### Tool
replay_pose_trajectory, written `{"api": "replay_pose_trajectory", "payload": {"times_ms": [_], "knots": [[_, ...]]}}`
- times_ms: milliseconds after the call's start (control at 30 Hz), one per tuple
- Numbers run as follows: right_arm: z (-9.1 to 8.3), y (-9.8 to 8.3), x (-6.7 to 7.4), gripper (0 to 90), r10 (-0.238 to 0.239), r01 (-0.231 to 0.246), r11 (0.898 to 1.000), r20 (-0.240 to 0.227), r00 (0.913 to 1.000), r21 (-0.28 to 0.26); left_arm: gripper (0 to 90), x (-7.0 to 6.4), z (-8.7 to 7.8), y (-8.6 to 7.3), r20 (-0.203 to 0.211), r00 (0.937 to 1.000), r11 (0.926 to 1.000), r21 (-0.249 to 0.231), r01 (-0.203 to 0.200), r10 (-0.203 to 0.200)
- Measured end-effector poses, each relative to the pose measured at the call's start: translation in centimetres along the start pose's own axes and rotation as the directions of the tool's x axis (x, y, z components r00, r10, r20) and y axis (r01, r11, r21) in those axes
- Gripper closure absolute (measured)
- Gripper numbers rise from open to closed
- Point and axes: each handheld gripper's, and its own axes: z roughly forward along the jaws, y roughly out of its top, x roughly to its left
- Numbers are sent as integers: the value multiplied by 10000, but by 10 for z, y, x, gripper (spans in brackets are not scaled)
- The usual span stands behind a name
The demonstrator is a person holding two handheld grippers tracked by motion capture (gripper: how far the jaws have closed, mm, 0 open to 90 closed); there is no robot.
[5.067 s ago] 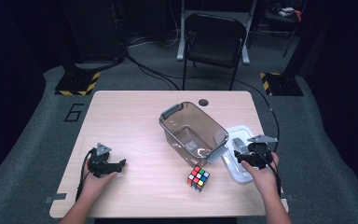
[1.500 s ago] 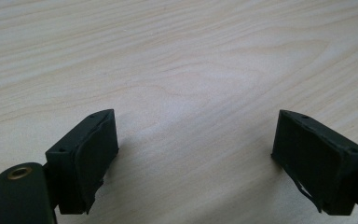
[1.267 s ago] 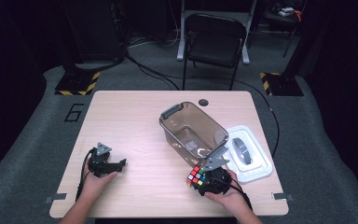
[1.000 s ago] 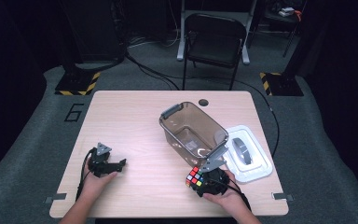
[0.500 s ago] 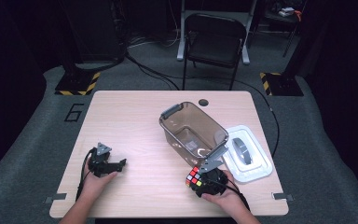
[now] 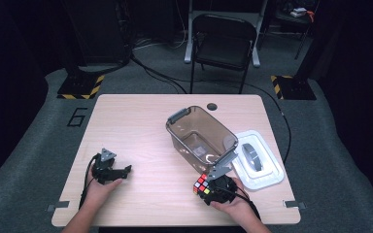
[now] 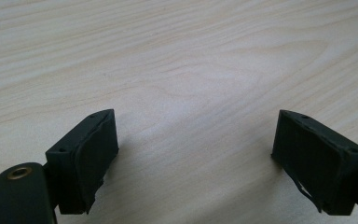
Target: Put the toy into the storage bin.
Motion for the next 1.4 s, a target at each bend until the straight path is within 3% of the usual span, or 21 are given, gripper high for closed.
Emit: {"api": "replay_pose_trajectory", "payload": {"times_ms": [467, 967, 1400], "knots": [[-6, 0, 4, 337, -97, 99, 9999, -182, 9998, 115, 137, 0, 0, 0, -4, 10000, 10000, -31, 11, -11], [-30, 9, 19, 337, -245, 244, 9997, -450, 9987, -33, 137, 0, 0, 0, 1, 10000, 10000, -30, 29, -29], [-54, 25, 15, 337, -326, 324, 9995, -712, 9969, -53, 137, 0, 0, 0, -3, 10000, 10000, -33, 36, -36]]}}
